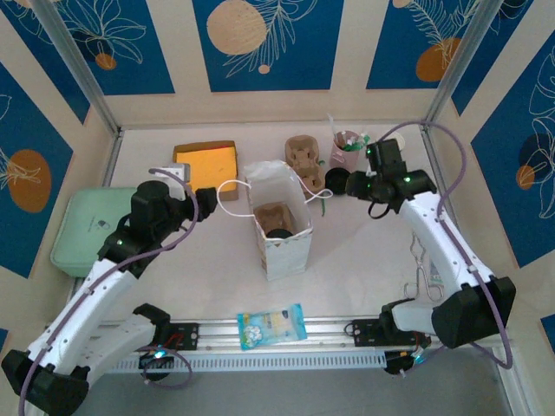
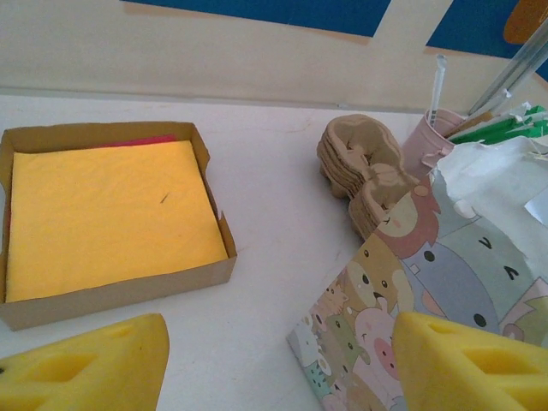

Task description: Pack the takeout coffee

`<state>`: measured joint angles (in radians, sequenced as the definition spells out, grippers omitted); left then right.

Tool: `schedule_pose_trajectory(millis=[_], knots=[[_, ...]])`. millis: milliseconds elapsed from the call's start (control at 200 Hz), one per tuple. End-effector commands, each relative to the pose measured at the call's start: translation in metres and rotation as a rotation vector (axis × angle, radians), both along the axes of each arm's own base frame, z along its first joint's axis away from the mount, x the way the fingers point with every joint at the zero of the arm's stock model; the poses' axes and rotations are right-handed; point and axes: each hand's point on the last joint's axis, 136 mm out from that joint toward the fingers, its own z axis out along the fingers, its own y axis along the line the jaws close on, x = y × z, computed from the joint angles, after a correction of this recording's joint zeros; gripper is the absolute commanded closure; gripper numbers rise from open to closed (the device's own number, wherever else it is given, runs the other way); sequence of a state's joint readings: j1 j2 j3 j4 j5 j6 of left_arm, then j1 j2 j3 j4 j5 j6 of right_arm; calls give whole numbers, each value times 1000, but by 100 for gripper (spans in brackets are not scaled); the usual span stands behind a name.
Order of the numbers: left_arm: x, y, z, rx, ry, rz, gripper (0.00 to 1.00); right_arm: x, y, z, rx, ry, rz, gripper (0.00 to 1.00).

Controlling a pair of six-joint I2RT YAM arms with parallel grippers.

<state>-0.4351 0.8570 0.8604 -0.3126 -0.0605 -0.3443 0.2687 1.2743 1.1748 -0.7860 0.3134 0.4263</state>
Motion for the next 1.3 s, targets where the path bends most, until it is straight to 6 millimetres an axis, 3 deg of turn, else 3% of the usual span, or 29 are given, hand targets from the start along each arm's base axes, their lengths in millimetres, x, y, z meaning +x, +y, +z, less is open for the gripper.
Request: schedule_pose_trajectory(millis=[0,95,265,400,590,1016,1296], knots=[[6,-1,7,-38,-20,8,31,10,22,-31,78,18,29,52],[5,-2,6,-41,-15,7,31,16,34,-62,67,88,58,53],[0,3,7,-32,-18,19,31,36,54,-99,-15,160,110,57],[-4,8,9,-13,-25,29,31,51,58,-127,-87,221,113,60],[-5,13,8,6,-28,40,31,65,62,-138,-145,236,116,61],[-4,14,8,17,-32,43,31,74,64,-172,-190,315,106,67],[-3,15,9,15,-37,45,31,71,60,-177,-216,336,95,81]])
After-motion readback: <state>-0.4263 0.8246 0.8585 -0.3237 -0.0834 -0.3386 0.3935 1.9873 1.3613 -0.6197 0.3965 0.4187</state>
